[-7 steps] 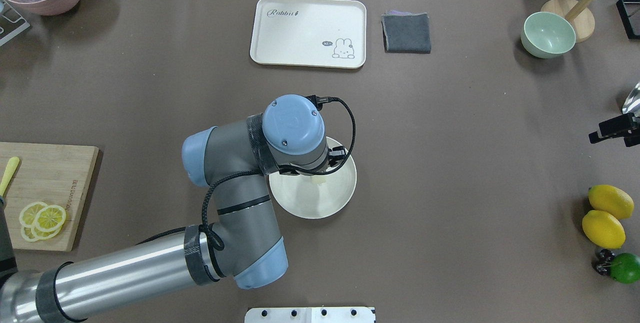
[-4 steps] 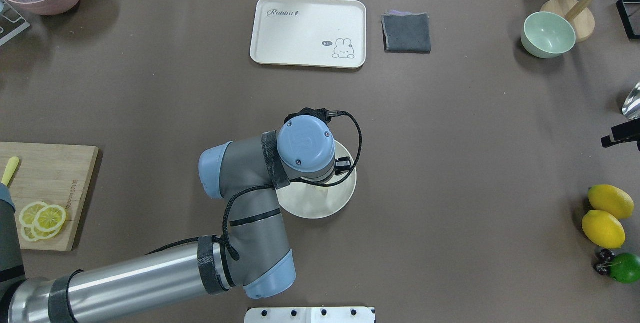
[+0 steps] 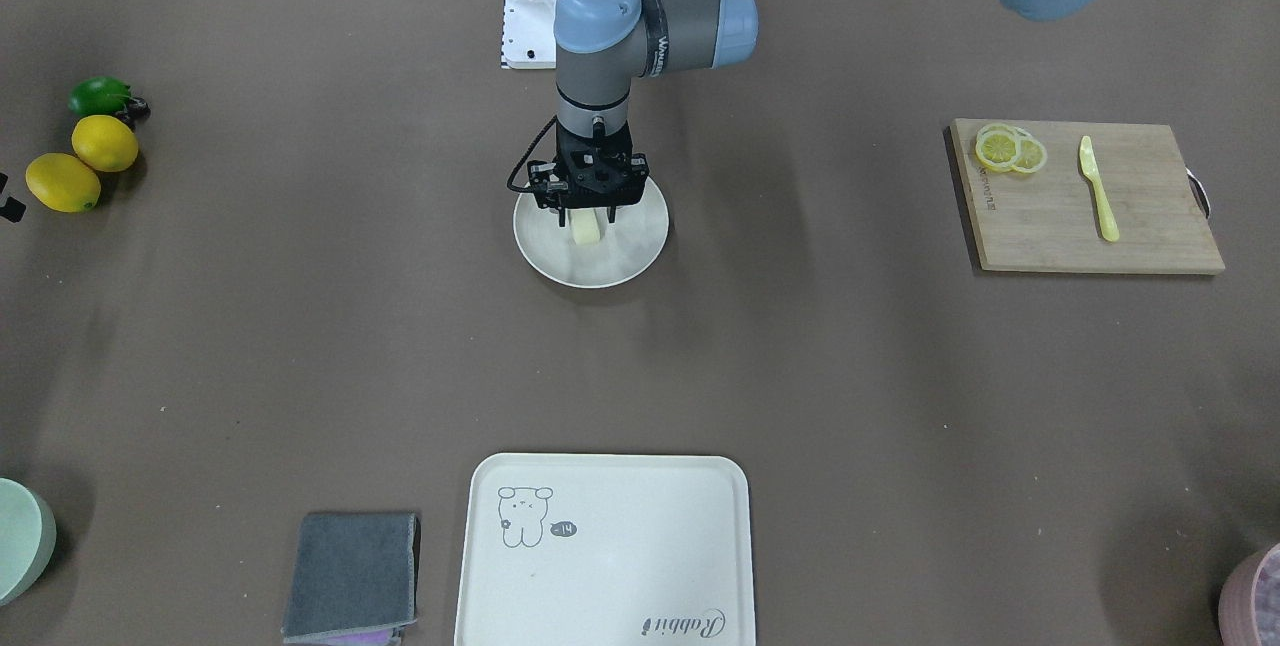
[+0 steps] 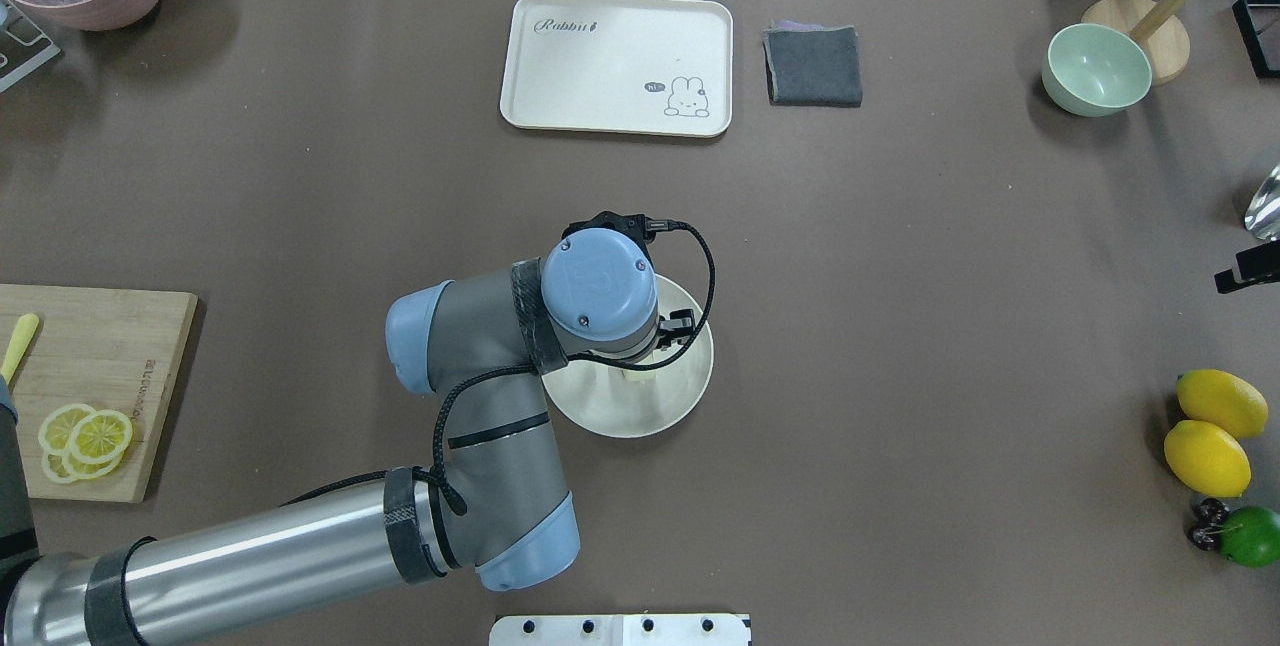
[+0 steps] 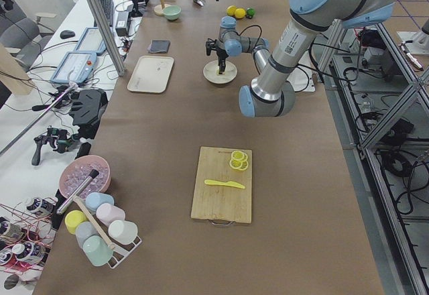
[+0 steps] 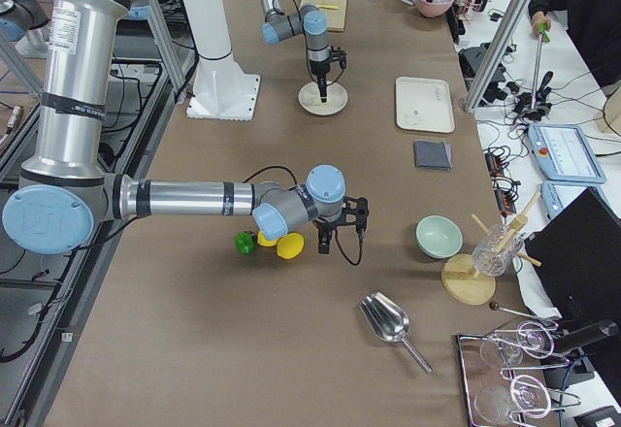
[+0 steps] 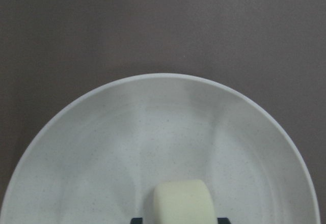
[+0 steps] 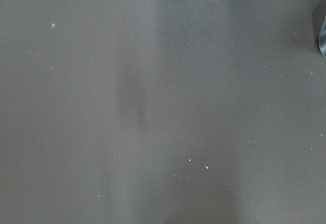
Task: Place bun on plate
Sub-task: 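Open the left gripper and withdraw the left arm from the plate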
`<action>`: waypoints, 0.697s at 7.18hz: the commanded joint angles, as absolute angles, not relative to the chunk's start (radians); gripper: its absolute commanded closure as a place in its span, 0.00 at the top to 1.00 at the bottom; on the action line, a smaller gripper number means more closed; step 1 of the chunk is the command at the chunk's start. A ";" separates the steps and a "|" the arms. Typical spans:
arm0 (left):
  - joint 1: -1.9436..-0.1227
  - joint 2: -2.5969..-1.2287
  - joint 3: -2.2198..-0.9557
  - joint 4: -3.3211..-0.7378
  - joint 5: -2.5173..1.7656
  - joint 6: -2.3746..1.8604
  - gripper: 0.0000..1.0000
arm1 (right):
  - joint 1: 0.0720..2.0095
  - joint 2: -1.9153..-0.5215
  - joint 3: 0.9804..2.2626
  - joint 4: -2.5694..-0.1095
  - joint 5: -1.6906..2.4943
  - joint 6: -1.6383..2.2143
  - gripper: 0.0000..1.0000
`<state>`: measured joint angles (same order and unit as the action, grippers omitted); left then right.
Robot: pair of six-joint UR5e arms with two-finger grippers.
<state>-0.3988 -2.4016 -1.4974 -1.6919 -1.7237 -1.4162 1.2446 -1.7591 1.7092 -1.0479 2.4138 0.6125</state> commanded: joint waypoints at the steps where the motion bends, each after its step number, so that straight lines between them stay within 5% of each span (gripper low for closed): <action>1: -0.467 -2.273 -1.672 -1.654 -1.750 -1.303 0.98 | 1.255 -1.758 1.701 -1.049 2.413 0.603 1.00; 5: -0.820 -1.906 -1.952 -1.586 -2.037 -0.891 0.98 | 1.273 -1.755 1.675 -1.049 2.408 0.557 1.00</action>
